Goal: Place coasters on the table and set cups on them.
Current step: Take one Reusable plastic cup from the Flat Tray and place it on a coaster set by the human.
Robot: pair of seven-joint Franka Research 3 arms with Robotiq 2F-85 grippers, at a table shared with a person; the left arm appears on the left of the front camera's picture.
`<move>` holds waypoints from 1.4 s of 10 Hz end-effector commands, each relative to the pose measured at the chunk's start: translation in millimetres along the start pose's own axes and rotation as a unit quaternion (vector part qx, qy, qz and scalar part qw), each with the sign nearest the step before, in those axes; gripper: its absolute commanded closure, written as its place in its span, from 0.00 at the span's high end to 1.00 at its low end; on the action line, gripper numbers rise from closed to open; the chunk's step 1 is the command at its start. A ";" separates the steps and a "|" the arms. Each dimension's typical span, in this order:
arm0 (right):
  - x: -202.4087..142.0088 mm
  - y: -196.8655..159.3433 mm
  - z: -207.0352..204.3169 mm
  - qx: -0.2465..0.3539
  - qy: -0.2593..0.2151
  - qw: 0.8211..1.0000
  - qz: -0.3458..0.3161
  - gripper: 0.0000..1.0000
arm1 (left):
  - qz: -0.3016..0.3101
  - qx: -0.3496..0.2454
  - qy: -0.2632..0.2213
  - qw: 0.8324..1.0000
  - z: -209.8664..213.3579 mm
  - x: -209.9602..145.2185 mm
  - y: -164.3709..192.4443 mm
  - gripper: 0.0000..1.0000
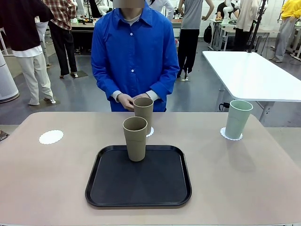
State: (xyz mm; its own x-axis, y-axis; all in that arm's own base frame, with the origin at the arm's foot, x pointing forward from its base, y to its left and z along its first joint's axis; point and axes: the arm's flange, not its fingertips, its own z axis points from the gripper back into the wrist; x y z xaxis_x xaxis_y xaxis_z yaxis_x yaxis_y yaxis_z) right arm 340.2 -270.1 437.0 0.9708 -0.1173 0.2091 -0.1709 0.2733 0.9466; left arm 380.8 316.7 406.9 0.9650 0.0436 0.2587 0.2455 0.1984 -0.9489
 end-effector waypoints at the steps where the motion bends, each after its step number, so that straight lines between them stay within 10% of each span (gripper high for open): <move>1: 0.2 1.8 0.6 0.005 -0.001 1.000 0.002 1.00 | -0.001 -0.002 0.001 1.000 1.1 -0.8 -2.9 1.00; 3: 0.2 1.8 0.6 0.005 -0.001 1.000 0.002 1.00 | 0.000 0.000 0.000 1.000 0.0 0.0 0.0 1.00; 6: 0.2 1.8 0.6 0.005 -0.001 1.000 0.002 1.00 | -0.190 0.116 0.071 0.972 -79.0 34.7 -112.0 1.00; 9: 0.2 1.8 0.6 0.005 -0.001 1.000 0.002 1.00 | -0.308 0.220 0.156 0.912 -174.8 38.0 -184.4 1.00; 14: 0.2 1.8 0.6 0.005 -0.001 1.000 0.002 1.00 | -0.450 0.290 0.229 0.813 -331.4 27.4 -148.5 1.00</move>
State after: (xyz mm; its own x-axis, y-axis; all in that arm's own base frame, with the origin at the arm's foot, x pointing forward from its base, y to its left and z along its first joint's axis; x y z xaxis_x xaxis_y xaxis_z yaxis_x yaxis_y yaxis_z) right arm 340.3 -270.1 437.6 0.9706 -0.1172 0.2101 -0.1720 0.2730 0.9465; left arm 398.2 -26.0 508.4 0.4362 -0.7201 0.5397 0.8942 0.4139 -0.1706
